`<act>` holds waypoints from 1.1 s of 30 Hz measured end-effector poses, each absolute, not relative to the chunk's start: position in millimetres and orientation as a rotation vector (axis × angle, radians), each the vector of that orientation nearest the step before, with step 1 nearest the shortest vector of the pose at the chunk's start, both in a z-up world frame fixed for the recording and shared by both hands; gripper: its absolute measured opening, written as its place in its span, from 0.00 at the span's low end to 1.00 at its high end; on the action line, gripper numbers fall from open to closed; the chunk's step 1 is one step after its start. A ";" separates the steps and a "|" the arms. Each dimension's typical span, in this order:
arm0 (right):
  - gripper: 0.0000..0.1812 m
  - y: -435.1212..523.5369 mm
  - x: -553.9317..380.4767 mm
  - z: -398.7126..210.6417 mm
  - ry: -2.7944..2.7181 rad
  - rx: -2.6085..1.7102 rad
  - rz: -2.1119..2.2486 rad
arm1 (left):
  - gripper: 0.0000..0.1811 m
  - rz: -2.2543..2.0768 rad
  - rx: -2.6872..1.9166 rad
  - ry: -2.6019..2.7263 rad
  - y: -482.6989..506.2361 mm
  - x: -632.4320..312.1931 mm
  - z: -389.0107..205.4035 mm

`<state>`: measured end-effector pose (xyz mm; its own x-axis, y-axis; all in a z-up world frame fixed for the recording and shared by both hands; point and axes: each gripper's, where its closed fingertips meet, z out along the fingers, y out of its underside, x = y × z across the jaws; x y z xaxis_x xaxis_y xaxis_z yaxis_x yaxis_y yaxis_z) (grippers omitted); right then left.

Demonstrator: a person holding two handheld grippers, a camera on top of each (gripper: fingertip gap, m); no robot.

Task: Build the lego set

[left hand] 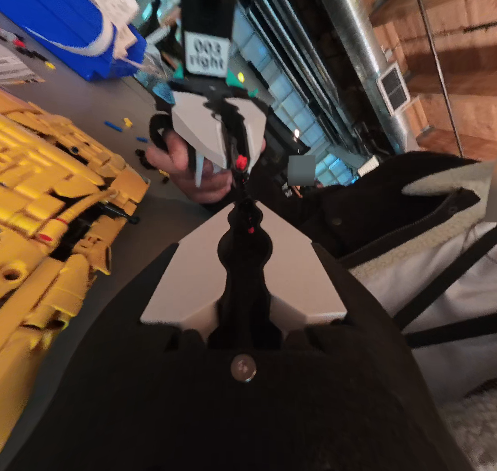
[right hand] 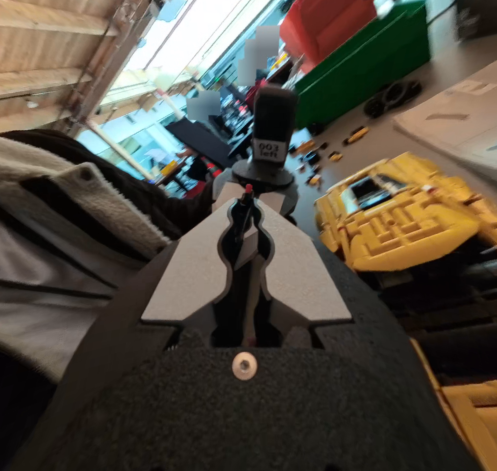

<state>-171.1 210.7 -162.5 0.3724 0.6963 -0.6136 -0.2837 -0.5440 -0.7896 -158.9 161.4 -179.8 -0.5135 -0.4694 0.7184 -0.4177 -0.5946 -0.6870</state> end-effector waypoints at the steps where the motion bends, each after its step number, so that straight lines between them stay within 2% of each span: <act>1: 0.11 216.8 -168.4 -156.8 -0.354 -1.667 1.255 | 0.04 -2.330 -1.543 1.309 171.5 -156.7 -175.8; 2: 0.18 221.1 -163.6 -147.2 -0.344 -1.609 1.168 | 0.04 -2.353 -1.556 1.187 186.4 -155.0 -170.8; 4: 0.24 227.0 -150.8 -133.7 -0.382 -1.519 0.862 | 0.04 -2.412 -1.567 0.926 219.7 -156.6 -161.7; 6: 0.26 229.4 -149.7 -132.9 -0.474 -1.481 0.501 | 0.04 -2.455 -1.549 0.748 240.6 -161.4 -155.9; 9: 0.30 239.2 -169.3 -155.3 -0.583 -1.555 0.217 | 0.04 -2.512 -1.524 0.630 247.4 -163.2 -151.7; 13: 0.20 244.9 -173.9 -160.1 -0.630 -1.507 -0.044 | 0.04 -2.612 -1.513 0.590 240.4 -161.2 -148.7; 15: 0.14 245.4 -170.9 -159.6 -0.627 -1.502 -0.084 | 0.04 -2.618 -1.518 0.610 235.9 -160.4 -149.4; 21: 0.11 228.4 -176.1 -159.5 -0.776 -1.475 0.077 | 0.04 -2.693 -1.523 0.829 214.3 -166.8 -151.3; 25: 0.10 216.1 -178.7 -165.4 -0.891 -1.463 0.176 | 0.05 -2.649 -1.538 1.004 198.0 -168.4 -158.1; 33: 0.10 214.0 -182.0 -171.8 -0.929 -1.456 0.178 | 0.05 -2.637 -1.564 1.025 193.7 -167.1 -162.5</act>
